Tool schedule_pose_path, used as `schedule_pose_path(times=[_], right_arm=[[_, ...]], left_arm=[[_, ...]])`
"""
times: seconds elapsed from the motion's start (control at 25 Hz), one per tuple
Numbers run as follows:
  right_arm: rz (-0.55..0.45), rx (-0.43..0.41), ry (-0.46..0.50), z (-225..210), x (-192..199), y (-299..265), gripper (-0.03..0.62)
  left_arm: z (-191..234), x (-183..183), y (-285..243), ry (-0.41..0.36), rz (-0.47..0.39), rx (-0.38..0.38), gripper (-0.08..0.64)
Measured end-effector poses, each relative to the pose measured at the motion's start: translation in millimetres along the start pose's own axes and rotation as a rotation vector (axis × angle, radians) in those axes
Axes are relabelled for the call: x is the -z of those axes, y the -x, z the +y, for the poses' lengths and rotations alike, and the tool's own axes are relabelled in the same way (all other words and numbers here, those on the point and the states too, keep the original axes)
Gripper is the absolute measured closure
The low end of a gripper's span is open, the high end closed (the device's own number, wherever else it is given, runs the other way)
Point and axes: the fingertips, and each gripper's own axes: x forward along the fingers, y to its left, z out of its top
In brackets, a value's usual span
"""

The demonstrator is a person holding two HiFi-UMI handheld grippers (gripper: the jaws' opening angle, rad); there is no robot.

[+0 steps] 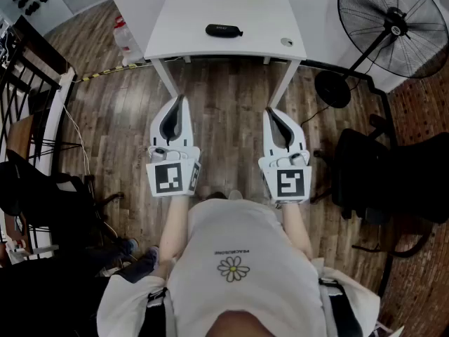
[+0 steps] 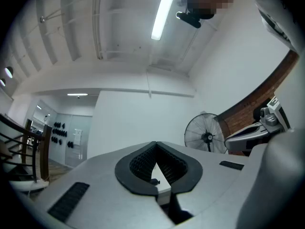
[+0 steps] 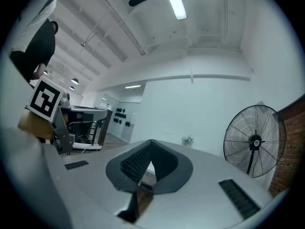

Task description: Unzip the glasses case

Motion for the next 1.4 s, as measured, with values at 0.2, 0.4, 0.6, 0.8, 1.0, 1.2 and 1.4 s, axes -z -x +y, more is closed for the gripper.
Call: schedule_pose_path(times=[0.2, 0.4, 0.6, 0.8, 1.0, 1.2, 1.4], right_arm=[[0.006, -0.013, -0.030, -1, 2, -4, 0.586], [0.067, -0.029, -0.045, -2, 8, -9, 0.586], [0.061, -0.040, -0.108, -11, 4, -7, 0.586], [0.061, -0.030, -0.127, 1, 21, -34, 0.586], [0.085, -0.040, -0.098, -20, 39, -30, 0.586], [0.085, -0.085, -0.058, -33, 60, -46, 0.586], [0.095, -0.077, -0.027, -44, 85, -89, 0.585]], left_arm=[[3, 7, -6, 0.009, -0.008, -0.002, 0.548], [5, 15, -18, 0.052, -0.029, 0.002, 0.548], [-28, 12, -54, 0.038, -0.037, 0.129, 0.548], [-22, 3, -99, -0.086, -0.030, 0.121, 0.548], [-11, 30, -68, -0.022, -0.007, 0.049, 0.548], [6, 62, -45, -0.018, 0.100, 0.007, 0.548], [37, 88, -83, -0.048, 0.124, -0.016, 0.548]])
